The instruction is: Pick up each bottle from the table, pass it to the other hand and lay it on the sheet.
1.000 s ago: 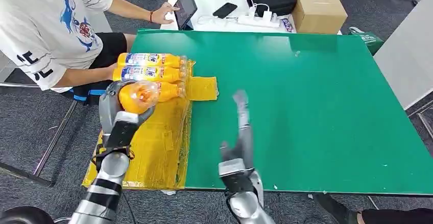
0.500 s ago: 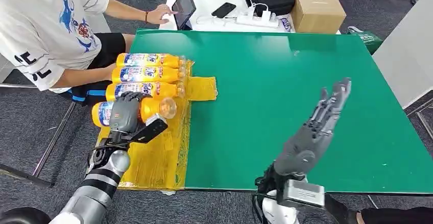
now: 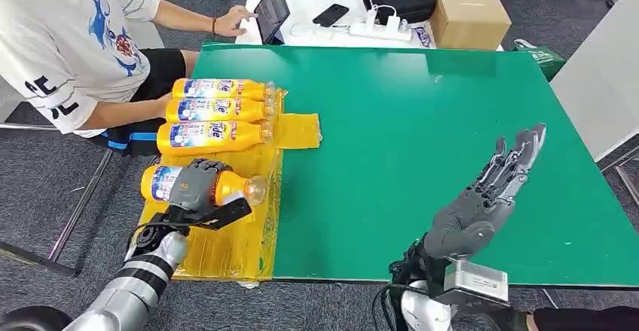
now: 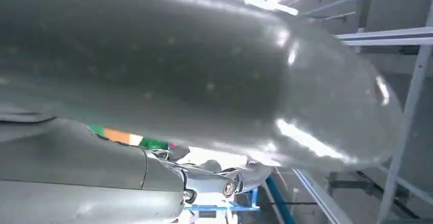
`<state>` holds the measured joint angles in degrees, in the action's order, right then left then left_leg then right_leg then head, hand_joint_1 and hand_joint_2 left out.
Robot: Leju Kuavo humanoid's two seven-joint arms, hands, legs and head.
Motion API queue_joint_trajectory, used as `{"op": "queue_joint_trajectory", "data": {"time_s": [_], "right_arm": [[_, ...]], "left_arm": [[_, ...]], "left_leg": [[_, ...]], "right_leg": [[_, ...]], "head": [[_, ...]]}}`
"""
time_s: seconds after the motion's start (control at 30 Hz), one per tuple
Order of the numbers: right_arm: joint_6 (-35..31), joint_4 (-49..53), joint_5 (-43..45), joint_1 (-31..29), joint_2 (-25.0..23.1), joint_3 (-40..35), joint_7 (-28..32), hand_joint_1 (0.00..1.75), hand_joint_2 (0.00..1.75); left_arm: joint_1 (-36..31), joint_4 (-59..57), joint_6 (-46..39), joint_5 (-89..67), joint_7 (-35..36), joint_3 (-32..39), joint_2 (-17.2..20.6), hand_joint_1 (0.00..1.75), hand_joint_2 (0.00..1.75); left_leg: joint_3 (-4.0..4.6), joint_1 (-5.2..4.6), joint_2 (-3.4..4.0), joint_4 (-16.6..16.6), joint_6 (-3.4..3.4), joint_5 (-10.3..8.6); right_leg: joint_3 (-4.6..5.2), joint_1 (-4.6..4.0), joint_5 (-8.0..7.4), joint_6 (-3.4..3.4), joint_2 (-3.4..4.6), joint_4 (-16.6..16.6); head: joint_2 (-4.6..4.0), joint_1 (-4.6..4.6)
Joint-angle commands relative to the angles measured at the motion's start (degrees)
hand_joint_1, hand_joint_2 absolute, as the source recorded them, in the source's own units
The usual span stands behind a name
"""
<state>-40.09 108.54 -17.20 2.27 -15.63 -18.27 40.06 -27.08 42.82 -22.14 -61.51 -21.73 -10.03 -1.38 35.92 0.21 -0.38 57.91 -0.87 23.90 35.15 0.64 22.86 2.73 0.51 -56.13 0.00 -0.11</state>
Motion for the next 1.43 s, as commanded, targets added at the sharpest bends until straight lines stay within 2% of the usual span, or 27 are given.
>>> {"op": "queue_joint_trajectory", "data": {"time_s": [0.03, 0.07, 0.2, 0.23, 0.27, 0.3, 0.33, 0.47, 0.5, 0.57, 0.6, 0.73, 0.87, 1.07, 1.13, 1.17, 1.2, 1.4, 1.43], "right_arm": [[0.09, -11.04, 4.59, -2.99, 3.62, -0.37, -0.06, 0.0, 0.0], [0.94, -13.6, 6.1, -3.51, 4.0, -0.73, -0.06, 0.0, 0.0], [1.23, -14.75, 6.69, -3.94, 4.14, -0.85, -0.06, 0.0, 0.0], [2.26, -16.22, 7.0, -4.08, 4.14, -0.71, -0.06, 0.0, 0.0], [3.03, -17.15, 7.8, -4.19, 3.99, -0.6, -0.06, 0.0, 0.0], [3.89, -17.95, 7.93, -4.24, 3.91, -0.41, -0.06, 0.0, 0.0], [4.03, -18.27, 8.08, -4.31, 3.68, -0.21, -0.06, 0.0, 0.0], [4.45, -18.85, 8.27, -4.36, 3.48, -0.06, -0.06, 0.0, 0.0], [4.81, -19.18, 8.39, -4.32, 3.41, 0.01, -0.06, 0.0, 0.0], [5.61, -19.82, 8.58, -4.38, 3.12, 0.25, -0.06, 0.0, 0.0], [5.61, -19.82, 8.58, -4.38, 3.12, 0.25, -0.06, 0.0, 0.0], [6.29, -20.89, 9.03, -4.49, 2.46, 0.63, -0.06, 0.0, 0.0], [7.08, -22.01, 9.34, -4.61, 1.99, 1.21, -0.06, 0.0, 0.0], [8.14, -24.09, 9.39, -5.09, 1.35, 1.83, -0.06, 0.0, 0.0], [8.61, -24.89, 9.2, -5.19, 1.14, 1.83, -0.06, 0.0, 0.0], [8.85, -25.72, 8.83, -5.26, 1.1, 1.7, -0.06, 0.0, 0.0], [8.76, -25.9, 8.6, -5.16, 0.88, 1.67, -0.06, 0.0, 0.0], [8.67, -25.83, 8.5, -5.06, 0.84, 1.59, -0.06, 0.0, 0.0], [8.88, -26.78, 8.48, -4.87, 0.76, 1.76, -0.06, 0.0, 0.0]], "left_arm": [[0.88, -7.42, 3.52, -1.15, -2.46, -5.16, 3.84, 1.75, 1.75], [1.44, -7.29, 4.29, -2.94, -3.14, -7.43, 5.12, 1.75, 1.75], [2.1, -7.31, 4.88, -2.88, -3.68, -8.0, 5.79, 1.75, 1.75], [2.22, -7.22, 6.06, -3.78, -4.28, -9.68, 6.58, 1.47, 1.75], [2.47, -7.38, 6.49, -4.13, -4.45, -10.27, 7.0, 1.43, 1.75], [2.75, -7.51, 7.6, -4.35, -4.75, -11.18, 7.75, 0.56, 1.75], [2.97, -7.38, 8.13, -4.22, -5.11, -11.6, 8.19, 0.14, 1.75], [3.28, -7.44, 9.47, -3.74, -5.52, -12.0, 8.78, 0.14, 1.75], [3.29, -7.21, 10.24, -3.62, -5.58, -12.53, 9.04, 0.0, 1.75], [3.42, -7.12, 12.44, -2.32, -6.03, -12.62, 9.35, 0.0, 1.75], [3.42, -7.12, 12.44, -2.32, -6.03, -12.62, 9.35, 0.0, 0.0], [5.1, -3.88, 14.21, 0.41, -5.54, -12.52, 9.47, 0.0, 0.0], [6.6, -0.93, 16.58, 3.92, -5.52, -11.63, 9.39, 0.0, 0.0], [9.91, 5.26, 22.7, 12.48, -7.98, -9.95, 10.14, 0.0, 0.0], [12.34, 9.34, 26.27, 21.39, -10.36, -5.86, 8.2, 0.0, 0.0], [13.87, 12.31, 28.02, 27.71, -11.6, -2.15, 6.01, 0.0, 0.0], [15.12, 15.99, 28.57, 30.19, -10.45, -0.93, 4.6, 0.0, 0.0], [15.16, 16.92, 28.75, 30.11, -9.41, -1.2, 4.25, 0.0, 0.0], [15.88, 18.48, 28.44, 34.47, -11.0, 1.9, 2.59, 0.0, 0.0]], "left_leg": [[-0.53, 0.05, 0.25, -0.15, 0.05, 0.11], [-0.51, 0.06, 0.29, -0.15, 0.04, 0.1], [-0.68, 0.07, 0.39, -0.2, 0.06, 0.12], [-0.59, 0.02, 0.25, -0.17, 0.04, 0.07], [-0.71, 0.06, 0.31, -0.2, 0.06, 0.11], [-0.69, 0.06, 0.26, -0.18, 0.05, 0.09], [-0.64, 0.01, 0.21, -0.18, 0.03, 0.07], [-0.89, 0.05, 0.34, -0.23, 0.06, 0.13], [-0.88, 0.03, 0.33, -0.21, 0.06, 0.11], [-0.93, 0.04, 0.33, -0.22, 0.07, 0.12], [-0.91, 0.02, 0.3, -0.22, 0.06, 0.1], [-1.03, 0.03, 0.4, -0.25, 0.08, 0.14], [-0.9, 0.0, 0.09, -0.16, 0.06, 0.09], [-1.05, 0.03, 0.28, -0.2, 0.08, 0.14], [-1.02, -0.01, 0.2, -0.18, 0.07, 0.12], [-1.0, 0.0, 0.12, -0.16, 0.06, 0.11], [-1.07, 0.0, 0.21, -0.19, 0.07, 0.13], [-0.78, 0.0, -0.12, -0.09, 0.09, 0.08], [-0.8, 0.02, -0.1, -0.1, 0.09, 0.09]], "right_leg": [[-0.46, -0.08, 0.01, -0.1, 0.19, 0.2], [-0.45, -0.08, -0.02, -0.09, 0.23, 0.2], [-0.6, -0.09, -0.03, -0.13, 0.3, 0.24], [-0.51, -0.04, -0.02, -0.08, 0.2, 0.17], [-0.65, -0.08, -0.01, -0.13, 0.25, 0.21], [-0.64, -0.07, -0.02, -0.1, 0.24, 0.2], [-0.59, -0.02, -0.02, -0.07, 0.22, 0.15], [-0.83, -0.07, -0.01, -0.13, 0.32, 0.22], [-0.81, -0.05, -0.01, -0.12, 0.32, 0.19], [-0.87, -0.06, 0.0, -0.14, 0.32, 0.2], [-0.84, -0.03, 0.0, -0.12, 0.29, 0.18], [-0.95, -0.05, -0.01, -0.16, 0.38, 0.21], [-0.9, -0.01, 0.05, -0.09, 0.15, 0.11], [-1.02, -0.04, 0.03, -0.14, 0.32, 0.19], [-1.01, 0.0, 0.05, -0.12, 0.27, 0.14], [-1.01, -0.01, 0.06, -0.1, 0.21, 0.13], [-1.05, -0.02, 0.05, -0.13, 0.27, 0.16], [-0.76, -0.01, 0.1, -0.1, -0.03, 0.07], [-0.8, -0.03, 0.1, -0.12, 0.0, 0.09]], "head": [[0.0, -0.02], [0.0, -0.02], [0.0, -0.04], [0.0, -0.02], [0.0, -0.02], [0.0, -0.02], [0.0, -0.02], [0.0, 0.0], [0.0, -0.02], [0.0, 0.0], [0.0, -0.02], [0.0, -0.02], [0.0, 0.0], [0.0, -0.02], [0.0, -0.02], [0.0, 0.0], [0.0, -0.02], [0.0, -0.02], [0.0, 0.02]]}}
